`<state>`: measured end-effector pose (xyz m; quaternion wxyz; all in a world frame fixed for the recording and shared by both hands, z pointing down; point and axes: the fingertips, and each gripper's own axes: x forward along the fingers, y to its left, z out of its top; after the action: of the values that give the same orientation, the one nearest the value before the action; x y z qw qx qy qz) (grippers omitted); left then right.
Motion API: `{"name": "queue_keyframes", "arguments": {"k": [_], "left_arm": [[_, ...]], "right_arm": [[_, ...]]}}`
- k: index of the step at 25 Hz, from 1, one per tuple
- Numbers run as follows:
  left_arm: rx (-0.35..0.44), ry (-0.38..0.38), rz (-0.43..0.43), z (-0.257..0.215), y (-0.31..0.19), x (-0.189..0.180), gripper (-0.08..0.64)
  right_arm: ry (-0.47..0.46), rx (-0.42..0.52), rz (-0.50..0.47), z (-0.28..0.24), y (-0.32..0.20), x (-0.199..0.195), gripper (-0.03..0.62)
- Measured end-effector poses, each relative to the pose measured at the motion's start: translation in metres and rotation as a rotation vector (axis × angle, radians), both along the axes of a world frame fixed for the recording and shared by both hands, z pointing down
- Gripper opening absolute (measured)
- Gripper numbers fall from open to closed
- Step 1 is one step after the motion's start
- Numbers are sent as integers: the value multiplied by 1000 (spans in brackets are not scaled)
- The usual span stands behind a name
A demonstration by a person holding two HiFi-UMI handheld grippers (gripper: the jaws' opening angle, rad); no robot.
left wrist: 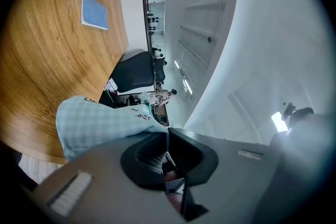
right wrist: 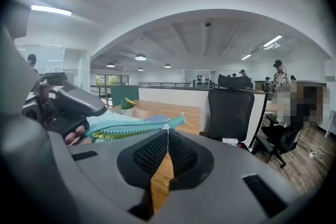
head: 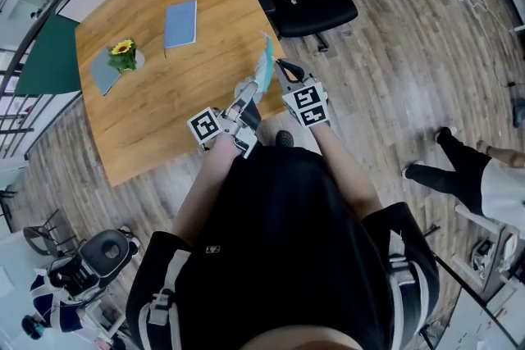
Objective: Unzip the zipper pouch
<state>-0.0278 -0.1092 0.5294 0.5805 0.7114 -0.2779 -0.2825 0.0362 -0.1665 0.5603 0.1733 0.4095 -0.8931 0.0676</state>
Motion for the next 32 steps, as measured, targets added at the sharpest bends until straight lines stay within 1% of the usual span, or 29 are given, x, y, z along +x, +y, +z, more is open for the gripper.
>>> {"name": "queue_keyframes", "arguments": {"k": [16,32], "left_arm": [[-6,-3,9,0,-1,-2,5],[-1,-18,31,-2,-1,2,5]], "right_arm": [[5,2,15,2,-6,-2,9],[8,4,45,1,-18,8,6]]}}
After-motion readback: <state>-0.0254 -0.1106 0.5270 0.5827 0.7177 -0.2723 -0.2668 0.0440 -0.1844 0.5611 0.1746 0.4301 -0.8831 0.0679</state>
